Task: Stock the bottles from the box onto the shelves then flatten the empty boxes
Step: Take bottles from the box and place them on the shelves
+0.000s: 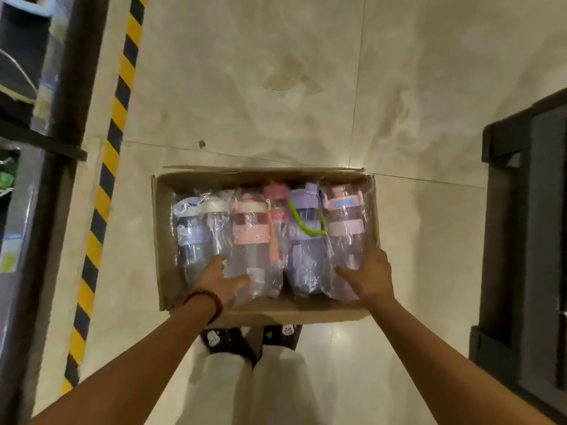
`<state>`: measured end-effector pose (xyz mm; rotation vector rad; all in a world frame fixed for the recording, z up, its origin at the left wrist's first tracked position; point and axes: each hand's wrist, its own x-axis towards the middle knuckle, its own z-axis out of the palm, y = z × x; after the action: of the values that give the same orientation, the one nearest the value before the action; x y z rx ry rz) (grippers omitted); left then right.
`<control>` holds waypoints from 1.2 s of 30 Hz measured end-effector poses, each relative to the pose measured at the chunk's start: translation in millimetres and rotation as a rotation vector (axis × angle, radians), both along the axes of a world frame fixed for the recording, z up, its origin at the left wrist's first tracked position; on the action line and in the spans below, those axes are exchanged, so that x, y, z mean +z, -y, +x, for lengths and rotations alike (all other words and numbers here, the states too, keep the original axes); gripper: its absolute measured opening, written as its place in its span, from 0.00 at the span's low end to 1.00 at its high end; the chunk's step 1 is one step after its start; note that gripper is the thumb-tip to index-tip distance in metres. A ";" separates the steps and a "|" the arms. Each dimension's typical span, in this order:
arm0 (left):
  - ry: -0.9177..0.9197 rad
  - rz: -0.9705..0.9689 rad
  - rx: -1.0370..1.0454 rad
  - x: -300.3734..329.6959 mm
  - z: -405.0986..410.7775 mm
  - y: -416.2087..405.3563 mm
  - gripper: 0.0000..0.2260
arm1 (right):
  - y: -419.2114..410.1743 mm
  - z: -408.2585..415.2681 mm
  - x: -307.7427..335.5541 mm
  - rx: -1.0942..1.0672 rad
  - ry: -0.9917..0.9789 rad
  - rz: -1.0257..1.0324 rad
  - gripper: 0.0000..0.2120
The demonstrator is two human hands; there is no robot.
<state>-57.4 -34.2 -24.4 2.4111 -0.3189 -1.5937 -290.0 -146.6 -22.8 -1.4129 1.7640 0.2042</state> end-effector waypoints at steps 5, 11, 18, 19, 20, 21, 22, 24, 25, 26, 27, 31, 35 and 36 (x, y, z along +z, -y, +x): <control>0.022 0.026 0.067 -52.9 -5.2 5.5 0.39 | 11.1 -3.1 -44.4 -0.070 -0.011 0.008 0.35; 0.126 0.157 0.001 -64.1 -18.0 24.0 0.33 | 19.7 -0.9 -69.3 -0.102 -0.128 0.154 0.36; -0.004 0.060 0.294 -74.0 -44.9 39.7 0.49 | 12.9 0.4 -78.4 -0.226 -0.069 0.112 0.41; -0.017 0.064 0.315 -73.7 -45.7 41.2 0.49 | 12.8 1.1 -76.4 -0.250 -0.020 0.113 0.40; -0.028 0.066 0.330 -73.8 -44.3 41.1 0.48 | 13.5 0.4 -74.9 -0.264 0.003 0.116 0.39; -0.038 0.070 0.344 -72.3 -41.6 40.4 0.45 | 14.1 1.2 -71.5 -0.273 0.019 0.106 0.38; -0.048 0.073 0.358 -70.0 -37.7 38.7 0.42 | 13.7 1.1 -69.2 -0.288 0.031 0.105 0.38; -0.070 0.033 0.385 -58.7 -29.5 33.7 0.32 | 9.8 2.5 -60.4 -0.315 0.075 0.107 0.38; -0.071 0.010 0.402 -49.1 -26.0 31.2 0.26 | 6.7 4.3 -52.7 -0.317 0.106 0.106 0.39; -0.069 -0.017 0.417 -39.6 -23.0 27.9 0.20 | 3.4 6.5 -43.7 -0.325 0.141 0.118 0.39; -0.057 -0.039 0.420 -27.1 -20.4 24.5 0.16 | 0.7 9.9 -33.1 -0.329 0.184 0.125 0.39; 0.002 -0.111 0.464 29.2 -5.0 7.0 0.23 | -4.6 36.1 24.7 -0.246 0.315 0.157 0.32; 0.062 -0.184 0.453 88.7 34.7 -11.8 0.27 | 2.1 70.1 86.5 -0.123 0.432 0.197 0.37; 0.089 -0.209 0.445 103.2 45.1 -18.0 0.30 | 5.1 79.0 102.9 -0.097 0.456 0.194 0.35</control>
<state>-12.3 -16.1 78.7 2.1991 0.0383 -1.1973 -211.0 -151.6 80.1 -1.1249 1.3905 -0.0017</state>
